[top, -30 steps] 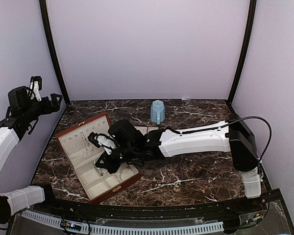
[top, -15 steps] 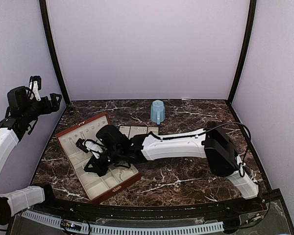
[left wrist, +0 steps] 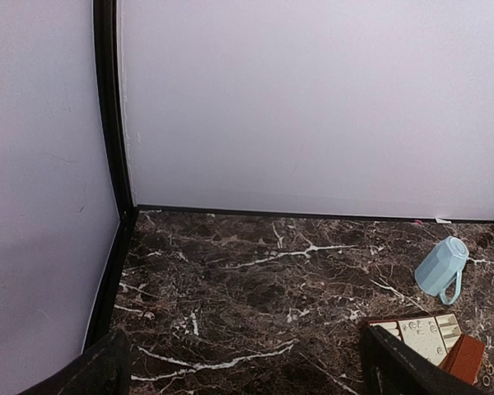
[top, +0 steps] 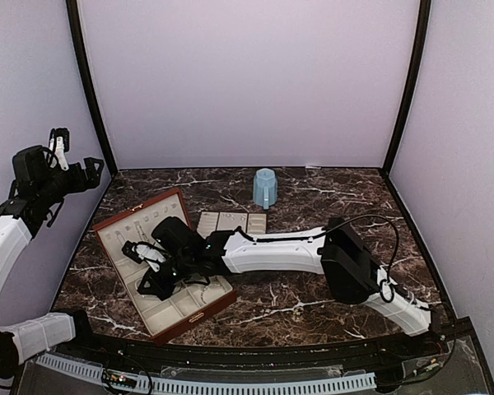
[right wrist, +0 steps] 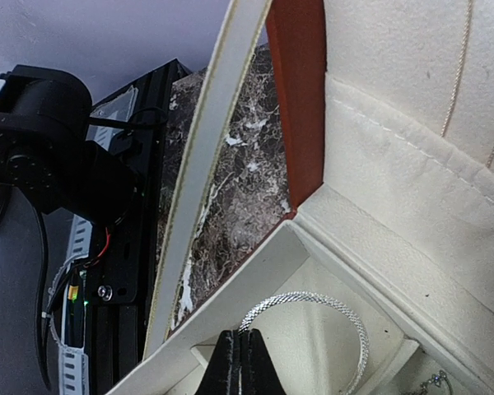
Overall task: Organize the mixed jewelry
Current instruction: Place the bangle in the larger divider.
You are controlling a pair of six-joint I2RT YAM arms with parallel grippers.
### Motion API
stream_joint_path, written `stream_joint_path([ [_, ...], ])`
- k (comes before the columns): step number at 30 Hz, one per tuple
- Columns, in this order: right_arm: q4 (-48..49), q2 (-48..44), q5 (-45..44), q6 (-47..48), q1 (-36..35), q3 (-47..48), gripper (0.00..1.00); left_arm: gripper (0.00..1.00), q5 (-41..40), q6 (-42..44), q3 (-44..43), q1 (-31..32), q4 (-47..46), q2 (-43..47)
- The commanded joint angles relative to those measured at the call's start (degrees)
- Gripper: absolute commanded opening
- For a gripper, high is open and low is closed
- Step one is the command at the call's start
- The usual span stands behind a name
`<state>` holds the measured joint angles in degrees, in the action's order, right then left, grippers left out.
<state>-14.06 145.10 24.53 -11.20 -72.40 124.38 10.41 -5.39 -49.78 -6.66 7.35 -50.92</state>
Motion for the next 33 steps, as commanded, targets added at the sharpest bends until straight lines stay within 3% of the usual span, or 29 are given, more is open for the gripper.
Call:
stream_joint_path([
  [1, -1.66, 2.37, 2.03, 0.52, -0.63, 4.26, 0.00, 0.99, -0.38, -0.24, 0.65, -0.38, -1.47, 0.49],
  [15, -3.69, 4.24, -0.84, -0.38, -0.46, 6.92, 0.01, 0.99, -0.54, -0.15, 0.56, -0.38, -1.29, 0.05],
  [23, -3.47, 4.23, -1.00, -0.75, -0.25, 6.77, 0.26, 0.99, -0.64, -0.15, 0.56, -0.38, -1.29, 0.03],
  [29, -2.24, 3.05, -1.59, -0.89, -0.19, 4.85, 0.30, 0.99, -0.70, -0.16, 0.69, -0.38, -1.29, 0.09],
  [33, 0.87, 0.27, -2.78, -0.57, -0.15, 0.84, 0.40, 0.99, -0.87, -0.07, 0.65, -0.38, -1.40, 0.47],
])
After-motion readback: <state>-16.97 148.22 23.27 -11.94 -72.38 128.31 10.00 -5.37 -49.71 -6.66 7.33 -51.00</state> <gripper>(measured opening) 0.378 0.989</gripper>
